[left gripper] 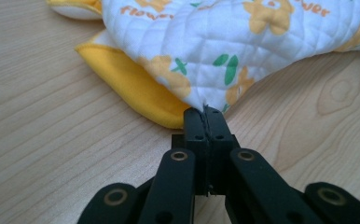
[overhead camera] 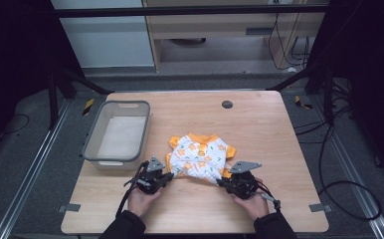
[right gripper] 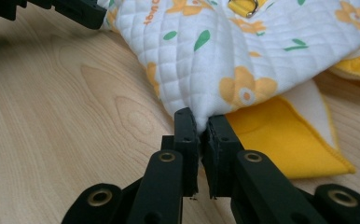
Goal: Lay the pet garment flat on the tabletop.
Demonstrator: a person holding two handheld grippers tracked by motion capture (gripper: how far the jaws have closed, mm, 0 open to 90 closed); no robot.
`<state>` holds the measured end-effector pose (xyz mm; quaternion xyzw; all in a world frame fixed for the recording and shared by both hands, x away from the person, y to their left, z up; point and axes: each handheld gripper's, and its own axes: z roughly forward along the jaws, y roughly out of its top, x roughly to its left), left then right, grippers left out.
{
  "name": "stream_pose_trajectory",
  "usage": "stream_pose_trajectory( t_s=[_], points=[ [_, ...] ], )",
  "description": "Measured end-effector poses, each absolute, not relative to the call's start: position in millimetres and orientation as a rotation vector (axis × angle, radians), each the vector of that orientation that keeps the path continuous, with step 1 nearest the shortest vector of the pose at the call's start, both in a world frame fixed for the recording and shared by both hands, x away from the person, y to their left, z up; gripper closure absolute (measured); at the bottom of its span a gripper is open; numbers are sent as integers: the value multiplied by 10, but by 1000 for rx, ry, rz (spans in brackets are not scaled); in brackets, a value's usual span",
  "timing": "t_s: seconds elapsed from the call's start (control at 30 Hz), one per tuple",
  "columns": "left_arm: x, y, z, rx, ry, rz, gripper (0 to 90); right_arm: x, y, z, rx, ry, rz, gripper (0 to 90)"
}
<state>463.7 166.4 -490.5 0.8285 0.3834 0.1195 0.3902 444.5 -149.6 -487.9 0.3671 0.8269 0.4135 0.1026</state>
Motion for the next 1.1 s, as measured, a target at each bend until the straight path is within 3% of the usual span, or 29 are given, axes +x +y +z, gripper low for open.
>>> stream_pose_trajectory(
  t_s=[0.27, 0.43, 0.57, 0.73, 0.9, 0.97, 1.1],
  points=[
    [4234, 1723, -4463, 2033, 845, 277, 900, 4208, -1682, -4610, 1047, 2423, 1403, 850],
    [4180, 1710, -4294, 2005, 818, 279, 900, 4191, -1764, -4444, 1060, 2401, 1517, 850],
    [4391, 1670, -4241, 2008, 877, 293, 900, 4430, -1787, -4401, 1193, 2406, 1585, 845],
    [4827, 1604, -4455, 1991, 1008, 307, 898, 4865, -1736, -4632, 1324, 2306, 1397, 811],
    [4923, 1556, -4598, 2002, 1023, 329, 883, 4908, -1667, -4757, 1285, 2266, 1321, 795],
    [4926, 1554, -4615, 2002, 1035, 351, 820, 4899, -1650, -4749, 1258, 2260, 1298, 776],
    [4849, 1645, -4549, 1968, 1029, 386, 566, 4812, -1701, -4652, 1211, 2222, 1324, 673]
  ],
)
